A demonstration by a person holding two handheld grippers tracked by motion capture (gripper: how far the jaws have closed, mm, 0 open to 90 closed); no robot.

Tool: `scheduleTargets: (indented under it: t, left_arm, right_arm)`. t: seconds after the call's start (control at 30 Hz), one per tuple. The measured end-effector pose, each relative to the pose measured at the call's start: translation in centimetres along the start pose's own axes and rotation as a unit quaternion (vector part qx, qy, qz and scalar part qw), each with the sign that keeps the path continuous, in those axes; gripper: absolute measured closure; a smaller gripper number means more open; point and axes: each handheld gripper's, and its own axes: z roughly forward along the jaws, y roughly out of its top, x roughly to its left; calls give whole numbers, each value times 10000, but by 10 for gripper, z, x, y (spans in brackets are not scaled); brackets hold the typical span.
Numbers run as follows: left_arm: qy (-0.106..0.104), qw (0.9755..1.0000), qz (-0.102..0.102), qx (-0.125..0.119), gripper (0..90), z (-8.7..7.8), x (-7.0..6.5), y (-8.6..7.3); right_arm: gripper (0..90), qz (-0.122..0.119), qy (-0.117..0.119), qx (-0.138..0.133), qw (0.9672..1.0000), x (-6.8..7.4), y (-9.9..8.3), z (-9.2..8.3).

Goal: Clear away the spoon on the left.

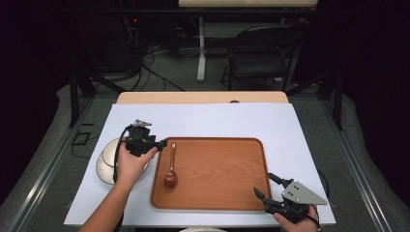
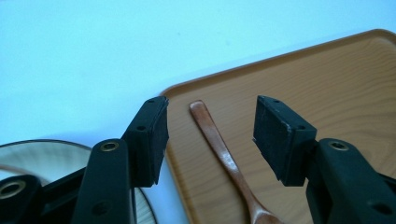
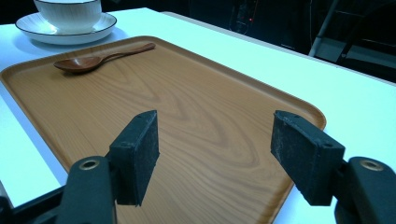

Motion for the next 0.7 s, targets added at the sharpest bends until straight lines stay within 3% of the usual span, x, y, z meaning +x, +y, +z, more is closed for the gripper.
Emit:
scheduleTargets:
  t: [0.4,0.7]
  left_arm:
    - [260,9989,80,-384,452,-45,10,-10]
    - [399,9969,-26,-674,452,-64,21,-39]
  right_arm:
    - [320,-3,3,2,10000,1,0,1]
    - [320,-24,16,11,10000,2,0,1]
